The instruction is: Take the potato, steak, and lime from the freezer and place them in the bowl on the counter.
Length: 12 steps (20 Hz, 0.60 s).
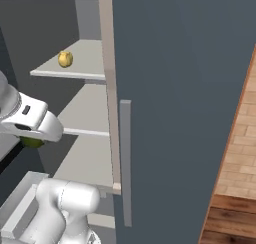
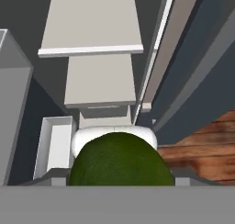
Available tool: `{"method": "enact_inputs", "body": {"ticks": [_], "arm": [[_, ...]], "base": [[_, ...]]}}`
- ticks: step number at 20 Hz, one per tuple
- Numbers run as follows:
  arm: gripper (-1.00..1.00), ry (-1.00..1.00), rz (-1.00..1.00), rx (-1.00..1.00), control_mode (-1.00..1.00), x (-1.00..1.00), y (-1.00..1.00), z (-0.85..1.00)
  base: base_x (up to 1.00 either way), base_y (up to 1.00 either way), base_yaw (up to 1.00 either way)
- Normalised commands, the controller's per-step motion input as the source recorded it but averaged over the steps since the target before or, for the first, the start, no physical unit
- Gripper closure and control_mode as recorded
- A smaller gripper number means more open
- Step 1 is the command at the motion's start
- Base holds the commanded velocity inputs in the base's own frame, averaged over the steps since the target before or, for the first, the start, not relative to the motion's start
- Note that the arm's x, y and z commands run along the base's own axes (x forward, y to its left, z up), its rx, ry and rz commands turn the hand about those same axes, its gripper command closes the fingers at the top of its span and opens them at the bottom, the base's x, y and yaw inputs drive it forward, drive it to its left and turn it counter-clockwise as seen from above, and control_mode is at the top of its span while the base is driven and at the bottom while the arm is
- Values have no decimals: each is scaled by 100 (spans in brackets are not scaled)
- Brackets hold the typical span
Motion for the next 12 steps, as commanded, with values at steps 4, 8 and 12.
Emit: {"method": "enact_inputs", "body": {"ticks": [4,8,12], "arm": [[100,0,0,0,100,0,0,0],[100,0,0,0,100,0,0,0],[100,0,0,0,100,0,0,0]], "base": [[-92,-9,0],[-100,-3,0],[-89,10,0]]}}
